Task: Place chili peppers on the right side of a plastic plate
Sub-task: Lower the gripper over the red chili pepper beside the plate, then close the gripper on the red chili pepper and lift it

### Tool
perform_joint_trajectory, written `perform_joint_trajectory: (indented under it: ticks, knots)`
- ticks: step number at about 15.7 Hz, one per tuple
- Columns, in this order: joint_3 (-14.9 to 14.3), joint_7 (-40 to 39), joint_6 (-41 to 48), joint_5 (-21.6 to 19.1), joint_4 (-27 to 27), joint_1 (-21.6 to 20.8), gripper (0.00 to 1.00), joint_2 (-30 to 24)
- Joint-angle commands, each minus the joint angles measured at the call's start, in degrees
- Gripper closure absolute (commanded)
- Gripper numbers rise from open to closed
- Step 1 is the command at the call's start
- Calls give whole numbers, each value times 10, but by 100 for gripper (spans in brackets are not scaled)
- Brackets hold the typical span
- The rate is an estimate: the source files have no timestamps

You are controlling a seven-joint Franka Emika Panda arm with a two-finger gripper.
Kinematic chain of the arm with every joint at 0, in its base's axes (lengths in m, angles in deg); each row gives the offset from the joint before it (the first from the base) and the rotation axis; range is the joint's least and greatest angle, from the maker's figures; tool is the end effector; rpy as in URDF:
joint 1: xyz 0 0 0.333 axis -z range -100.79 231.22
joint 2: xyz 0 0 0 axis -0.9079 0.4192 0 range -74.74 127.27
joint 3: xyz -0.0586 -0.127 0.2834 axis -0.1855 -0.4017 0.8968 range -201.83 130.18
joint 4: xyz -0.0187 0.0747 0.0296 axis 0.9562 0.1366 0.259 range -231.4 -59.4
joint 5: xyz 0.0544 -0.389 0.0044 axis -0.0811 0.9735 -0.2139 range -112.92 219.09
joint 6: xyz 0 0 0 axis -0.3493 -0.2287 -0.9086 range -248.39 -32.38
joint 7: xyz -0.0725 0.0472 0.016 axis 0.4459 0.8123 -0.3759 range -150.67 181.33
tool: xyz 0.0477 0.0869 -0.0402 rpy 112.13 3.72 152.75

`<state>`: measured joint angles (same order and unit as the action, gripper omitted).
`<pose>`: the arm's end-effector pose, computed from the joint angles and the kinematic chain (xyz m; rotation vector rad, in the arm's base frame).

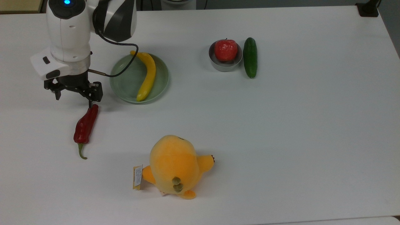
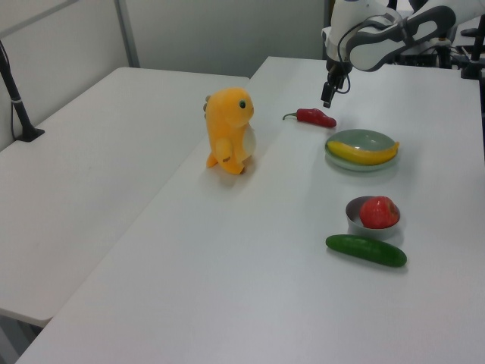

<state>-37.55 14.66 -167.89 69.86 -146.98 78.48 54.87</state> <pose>0.6848 -0.1846 0.3681 2.8462 -0.0918 0.3040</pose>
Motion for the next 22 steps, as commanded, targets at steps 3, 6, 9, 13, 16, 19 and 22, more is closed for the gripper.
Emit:
perform_joint_trajectory:
  ticks: [3, 6, 9, 13, 16, 19, 22]
  knots:
    - [8, 70, -15, -9, 65, -1, 0, 61]
    - [13, 84, -31, -8, 74, -1, 0, 79]
    - [16, 83, -43, -6, 74, -2, 0, 91]
    - [16, 83, -60, 0, 74, -3, 26, 103]
    - [16, 78, -62, 1, 74, -1, 77, 102]
    - [16, 77, -62, 13, 74, -1, 82, 102]
    - [18, 77, -62, 20, 68, 2, 82, 92]
